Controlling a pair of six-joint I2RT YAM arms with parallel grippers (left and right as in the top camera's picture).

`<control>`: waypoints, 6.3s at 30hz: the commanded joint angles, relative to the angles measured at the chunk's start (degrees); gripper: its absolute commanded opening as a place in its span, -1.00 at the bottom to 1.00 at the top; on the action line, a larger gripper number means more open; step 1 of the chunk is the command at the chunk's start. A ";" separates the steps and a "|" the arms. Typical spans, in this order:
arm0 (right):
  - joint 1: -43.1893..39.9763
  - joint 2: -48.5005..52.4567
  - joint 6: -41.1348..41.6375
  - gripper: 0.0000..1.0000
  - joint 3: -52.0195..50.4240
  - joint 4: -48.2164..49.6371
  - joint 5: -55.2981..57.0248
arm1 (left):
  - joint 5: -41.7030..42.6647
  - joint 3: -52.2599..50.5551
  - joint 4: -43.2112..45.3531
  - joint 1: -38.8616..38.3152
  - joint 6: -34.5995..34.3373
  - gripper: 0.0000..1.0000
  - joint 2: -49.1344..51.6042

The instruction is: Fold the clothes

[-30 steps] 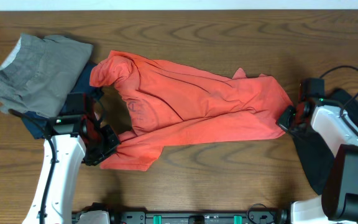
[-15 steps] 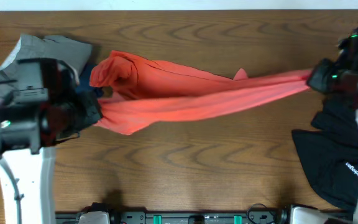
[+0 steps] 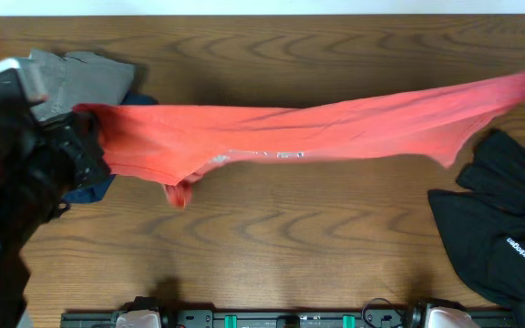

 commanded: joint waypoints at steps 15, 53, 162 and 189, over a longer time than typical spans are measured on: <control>-0.55 25.22 -2.16 -0.98 2.29 4.20 1.86 | 4.42 2.58 12.48 -2.23 0.76 -0.88 22.99; -9.55 37.38 -0.37 -0.97 -12.02 -12.46 7.43 | 20.37 -18.80 -16.04 -8.44 26.53 -0.88 39.69; -9.44 37.35 0.61 -0.06 -40.00 15.98 2.49 | 7.34 -60.22 42.23 -3.72 2.40 -0.28 34.84; -9.44 37.35 -0.61 -0.12 -40.00 15.08 3.06 | -6.29 -56.15 28.20 0.92 0.02 0.73 21.42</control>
